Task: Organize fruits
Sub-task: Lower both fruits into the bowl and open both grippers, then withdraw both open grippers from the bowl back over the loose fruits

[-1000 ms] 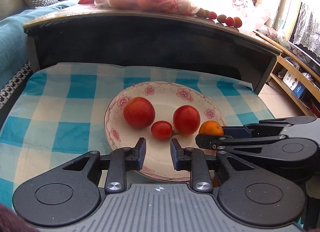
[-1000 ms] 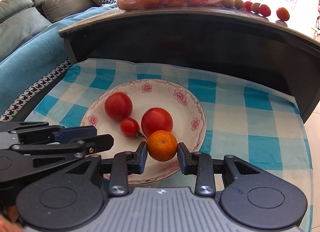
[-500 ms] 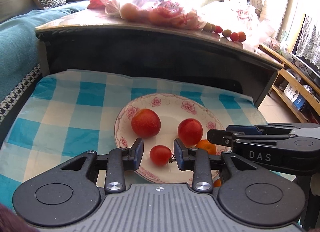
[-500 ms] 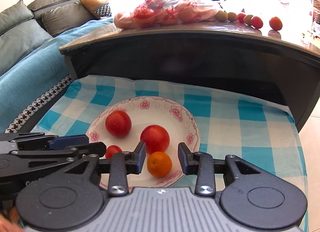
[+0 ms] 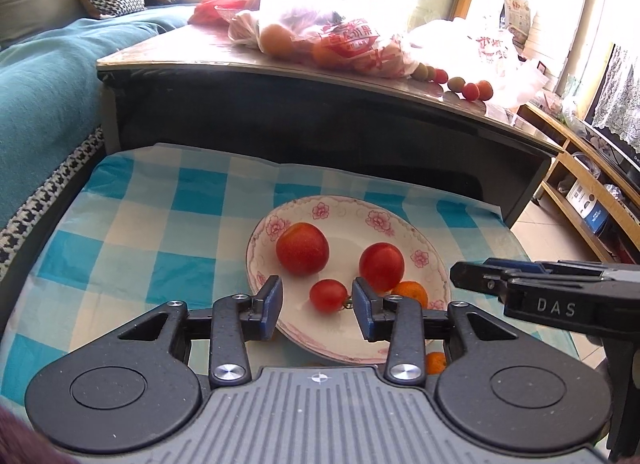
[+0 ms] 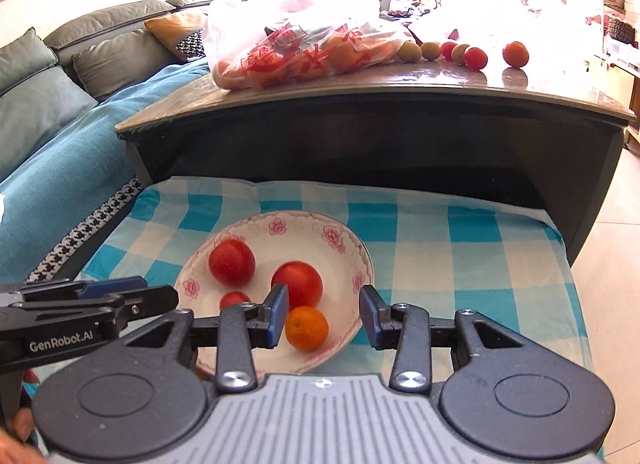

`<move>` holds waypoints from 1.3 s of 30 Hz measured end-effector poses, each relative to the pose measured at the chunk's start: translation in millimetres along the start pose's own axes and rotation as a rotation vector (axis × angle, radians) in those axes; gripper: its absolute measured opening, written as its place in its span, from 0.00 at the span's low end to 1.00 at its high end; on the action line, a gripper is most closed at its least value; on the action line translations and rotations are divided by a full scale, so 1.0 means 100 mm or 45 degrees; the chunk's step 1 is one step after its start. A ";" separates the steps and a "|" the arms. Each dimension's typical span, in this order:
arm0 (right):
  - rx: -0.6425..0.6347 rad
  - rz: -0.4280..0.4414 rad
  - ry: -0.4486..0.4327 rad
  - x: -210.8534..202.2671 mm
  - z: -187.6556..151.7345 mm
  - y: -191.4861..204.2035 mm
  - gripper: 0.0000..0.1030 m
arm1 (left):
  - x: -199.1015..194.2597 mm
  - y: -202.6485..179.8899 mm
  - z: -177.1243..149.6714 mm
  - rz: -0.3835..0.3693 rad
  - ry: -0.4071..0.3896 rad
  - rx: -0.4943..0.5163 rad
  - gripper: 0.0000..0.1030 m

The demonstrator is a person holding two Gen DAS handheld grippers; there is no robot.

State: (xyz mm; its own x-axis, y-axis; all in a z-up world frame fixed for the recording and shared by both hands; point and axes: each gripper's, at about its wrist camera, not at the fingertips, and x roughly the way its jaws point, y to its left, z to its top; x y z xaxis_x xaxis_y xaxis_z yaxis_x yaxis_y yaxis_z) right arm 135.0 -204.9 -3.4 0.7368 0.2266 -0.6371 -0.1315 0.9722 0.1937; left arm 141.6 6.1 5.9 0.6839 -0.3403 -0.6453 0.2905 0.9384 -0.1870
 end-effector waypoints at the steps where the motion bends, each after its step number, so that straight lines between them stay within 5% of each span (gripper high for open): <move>1: 0.000 -0.002 0.007 -0.01 -0.02 0.00 0.39 | -0.02 -0.01 -0.01 -0.004 -0.001 0.001 0.46; 39: -0.114 0.060 0.207 -0.25 -0.88 0.44 0.39 | -0.27 0.13 -0.51 -0.014 0.150 0.011 0.52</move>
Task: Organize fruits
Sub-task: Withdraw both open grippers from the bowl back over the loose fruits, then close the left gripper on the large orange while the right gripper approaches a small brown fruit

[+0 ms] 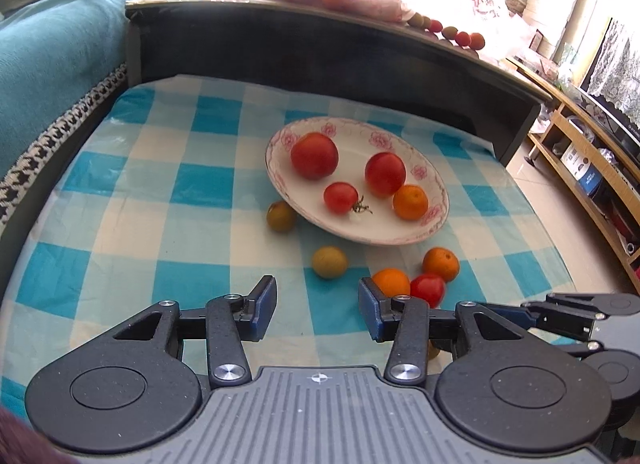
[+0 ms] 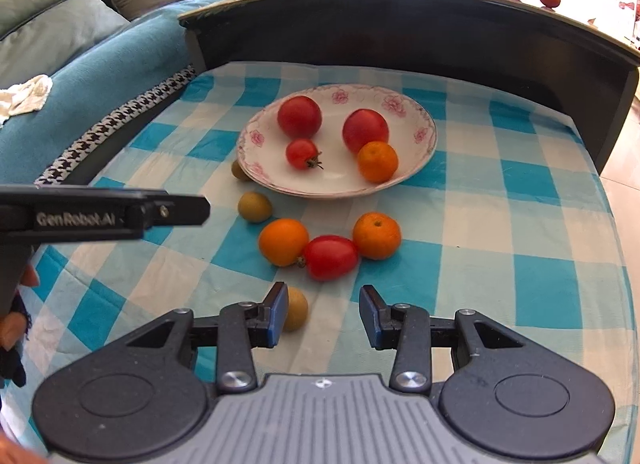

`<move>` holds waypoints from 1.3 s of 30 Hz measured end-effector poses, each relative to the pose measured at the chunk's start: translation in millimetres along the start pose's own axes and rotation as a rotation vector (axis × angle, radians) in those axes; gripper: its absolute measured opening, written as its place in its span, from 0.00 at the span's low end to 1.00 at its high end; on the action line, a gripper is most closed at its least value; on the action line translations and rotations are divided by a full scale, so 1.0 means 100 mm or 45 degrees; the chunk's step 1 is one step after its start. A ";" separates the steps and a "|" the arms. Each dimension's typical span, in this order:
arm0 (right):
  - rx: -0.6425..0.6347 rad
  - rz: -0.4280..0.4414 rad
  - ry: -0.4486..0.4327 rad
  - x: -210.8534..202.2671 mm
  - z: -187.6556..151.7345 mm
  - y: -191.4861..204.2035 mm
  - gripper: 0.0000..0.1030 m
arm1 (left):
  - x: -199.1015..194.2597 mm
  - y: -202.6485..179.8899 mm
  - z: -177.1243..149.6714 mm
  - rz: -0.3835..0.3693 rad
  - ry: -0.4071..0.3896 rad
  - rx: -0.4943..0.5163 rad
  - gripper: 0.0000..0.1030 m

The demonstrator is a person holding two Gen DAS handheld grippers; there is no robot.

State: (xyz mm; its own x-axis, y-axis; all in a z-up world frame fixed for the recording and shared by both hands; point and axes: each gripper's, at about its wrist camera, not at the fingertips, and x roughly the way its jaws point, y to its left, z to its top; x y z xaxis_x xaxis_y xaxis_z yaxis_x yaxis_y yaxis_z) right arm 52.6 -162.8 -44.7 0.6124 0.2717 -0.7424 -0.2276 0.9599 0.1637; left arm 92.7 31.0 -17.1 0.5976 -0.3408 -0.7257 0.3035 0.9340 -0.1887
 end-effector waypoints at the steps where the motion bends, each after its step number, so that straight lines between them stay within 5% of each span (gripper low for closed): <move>1: 0.000 0.008 -0.002 0.00 0.00 0.01 0.39 | 0.01 -0.01 -0.01 -0.005 0.005 0.008 0.52; 39: -0.081 0.143 0.067 0.14 -0.10 0.14 0.39 | 0.18 -0.15 -0.03 -0.080 0.059 0.058 0.58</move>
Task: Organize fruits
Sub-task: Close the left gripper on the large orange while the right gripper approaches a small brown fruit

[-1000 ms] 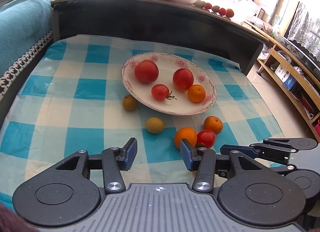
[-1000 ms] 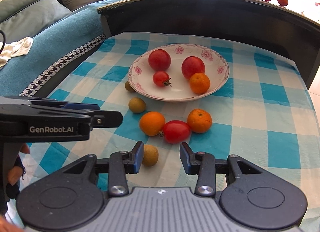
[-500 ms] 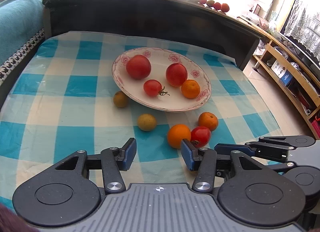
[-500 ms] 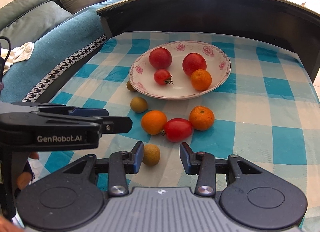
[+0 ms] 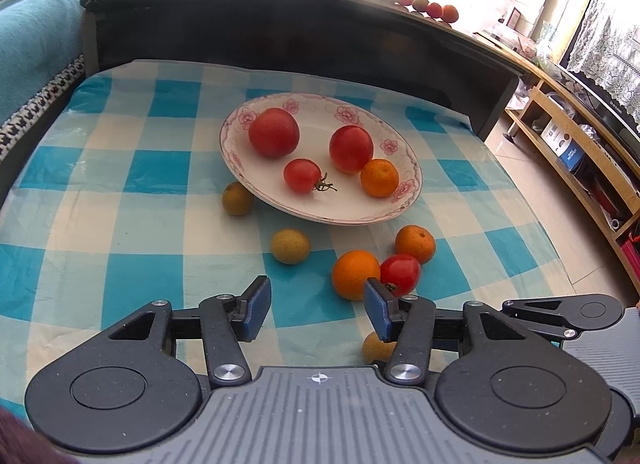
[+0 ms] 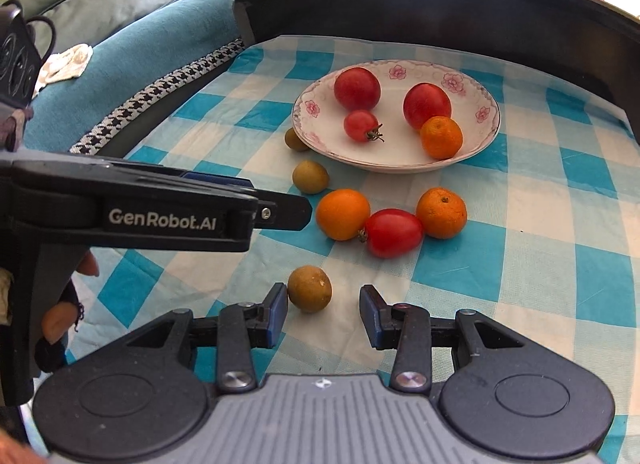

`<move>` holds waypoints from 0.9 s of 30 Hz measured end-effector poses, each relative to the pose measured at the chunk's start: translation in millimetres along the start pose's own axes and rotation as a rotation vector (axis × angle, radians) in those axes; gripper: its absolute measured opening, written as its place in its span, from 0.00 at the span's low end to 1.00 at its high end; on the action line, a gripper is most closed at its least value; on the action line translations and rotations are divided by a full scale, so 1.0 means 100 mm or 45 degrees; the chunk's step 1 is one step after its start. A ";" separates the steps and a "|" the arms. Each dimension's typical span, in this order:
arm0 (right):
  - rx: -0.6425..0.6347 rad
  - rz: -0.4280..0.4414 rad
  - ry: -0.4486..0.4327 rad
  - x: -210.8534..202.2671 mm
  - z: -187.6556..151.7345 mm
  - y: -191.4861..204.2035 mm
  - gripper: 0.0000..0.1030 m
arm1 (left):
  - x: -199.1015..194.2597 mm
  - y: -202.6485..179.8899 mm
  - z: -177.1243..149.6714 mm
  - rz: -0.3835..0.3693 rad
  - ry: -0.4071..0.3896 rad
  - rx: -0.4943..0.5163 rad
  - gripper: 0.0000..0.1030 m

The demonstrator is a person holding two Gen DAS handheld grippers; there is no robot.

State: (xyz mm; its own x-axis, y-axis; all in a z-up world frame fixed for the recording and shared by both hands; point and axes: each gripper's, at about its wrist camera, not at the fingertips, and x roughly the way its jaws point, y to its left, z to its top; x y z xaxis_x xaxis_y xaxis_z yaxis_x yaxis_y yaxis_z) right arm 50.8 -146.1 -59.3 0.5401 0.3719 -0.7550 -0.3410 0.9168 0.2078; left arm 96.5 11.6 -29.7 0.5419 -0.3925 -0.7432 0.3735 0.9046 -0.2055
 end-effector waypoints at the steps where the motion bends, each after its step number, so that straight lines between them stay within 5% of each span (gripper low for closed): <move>1: -0.012 -0.007 0.001 0.00 -0.01 0.01 0.38 | 0.01 -0.01 -0.01 -0.006 0.003 0.007 0.58; 8: -0.006 -0.047 -0.004 -0.04 -0.07 -0.05 0.10 | 0.10 -0.14 -0.04 -0.028 0.028 0.079 0.59; 14: 0.035 -0.006 -0.002 -0.07 -0.08 -0.13 0.12 | 0.24 -0.27 -0.01 -0.060 0.021 0.148 0.60; 27: 0.078 -0.014 -0.032 -0.16 -0.12 -0.28 0.17 | 0.40 -0.25 0.03 -0.107 0.018 0.085 0.58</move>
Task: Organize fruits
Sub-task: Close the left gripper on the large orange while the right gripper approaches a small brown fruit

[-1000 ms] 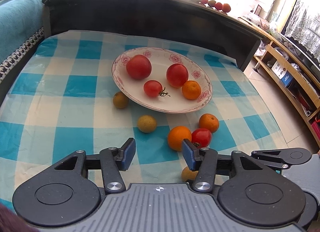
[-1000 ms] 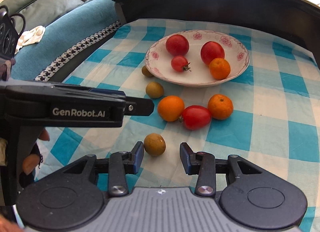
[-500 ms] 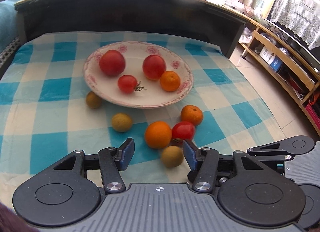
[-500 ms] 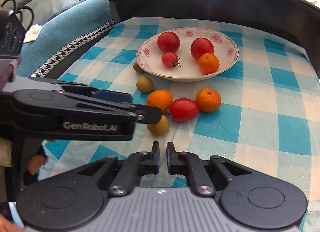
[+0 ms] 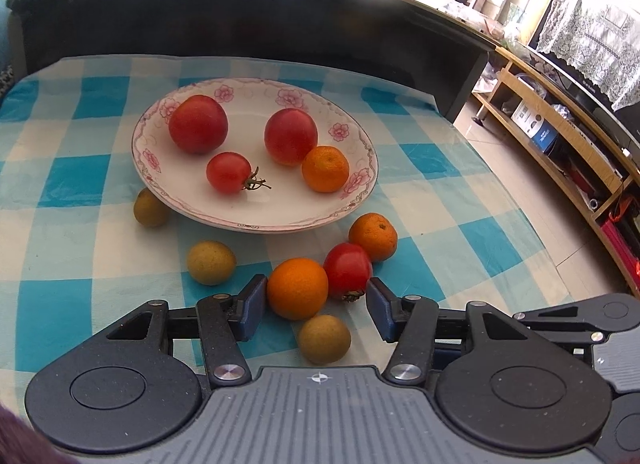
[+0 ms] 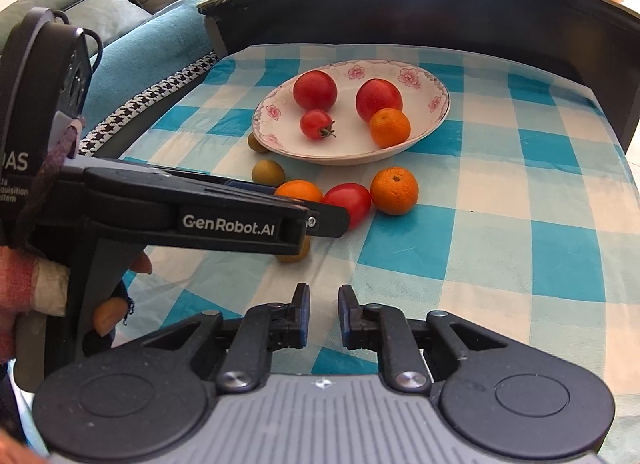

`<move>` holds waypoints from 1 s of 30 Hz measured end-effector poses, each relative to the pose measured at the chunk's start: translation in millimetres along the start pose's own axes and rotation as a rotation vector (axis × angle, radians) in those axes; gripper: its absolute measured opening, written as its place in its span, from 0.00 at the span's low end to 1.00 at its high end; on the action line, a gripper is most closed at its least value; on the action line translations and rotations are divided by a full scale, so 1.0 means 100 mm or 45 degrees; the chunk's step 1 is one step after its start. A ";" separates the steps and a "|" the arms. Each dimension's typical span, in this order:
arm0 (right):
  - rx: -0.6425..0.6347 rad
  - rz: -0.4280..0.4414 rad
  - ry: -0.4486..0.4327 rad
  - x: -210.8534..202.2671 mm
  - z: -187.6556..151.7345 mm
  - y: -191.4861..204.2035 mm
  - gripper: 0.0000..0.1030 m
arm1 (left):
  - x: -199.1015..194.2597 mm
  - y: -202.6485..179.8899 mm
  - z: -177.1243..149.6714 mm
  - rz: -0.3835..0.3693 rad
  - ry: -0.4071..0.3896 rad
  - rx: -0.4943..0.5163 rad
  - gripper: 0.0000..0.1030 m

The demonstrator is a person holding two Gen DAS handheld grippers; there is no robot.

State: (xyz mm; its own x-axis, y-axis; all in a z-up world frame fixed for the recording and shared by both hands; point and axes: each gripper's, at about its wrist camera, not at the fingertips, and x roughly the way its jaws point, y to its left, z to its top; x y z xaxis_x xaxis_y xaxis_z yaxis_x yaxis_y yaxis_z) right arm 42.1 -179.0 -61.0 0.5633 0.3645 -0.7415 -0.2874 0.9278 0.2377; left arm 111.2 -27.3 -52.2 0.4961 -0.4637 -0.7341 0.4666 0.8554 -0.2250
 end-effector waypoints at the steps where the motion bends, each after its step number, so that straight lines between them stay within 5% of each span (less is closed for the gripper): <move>1: 0.002 -0.001 0.000 0.00 0.01 0.00 0.17 | 0.00 -0.01 0.00 0.007 -0.001 0.008 0.55; 5: 0.014 -0.008 0.002 0.01 0.02 -0.02 0.18 | -0.01 0.07 0.01 0.027 -0.003 -0.032 0.36; 15: 0.022 -0.035 0.003 -0.01 0.02 -0.03 0.20 | 0.01 0.03 0.01 0.090 -0.034 -0.009 0.50; 21: 0.020 -0.042 -0.001 -0.01 0.02 -0.03 0.20 | 0.03 -0.04 0.00 0.132 -0.038 0.039 0.40; 30: 0.013 -0.045 -0.028 0.02 0.12 0.02 0.22 | -0.21 0.12 -0.04 0.150 -0.034 -0.044 0.40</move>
State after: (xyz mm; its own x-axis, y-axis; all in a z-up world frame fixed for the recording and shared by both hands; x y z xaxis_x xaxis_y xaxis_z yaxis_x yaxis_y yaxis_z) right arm 52.0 -175.8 -54.5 0.5896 0.3332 -0.7358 -0.2590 0.9408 0.2185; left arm 103.2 -6.2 -42.4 0.5653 -0.3648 -0.7398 0.3786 0.9116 -0.1602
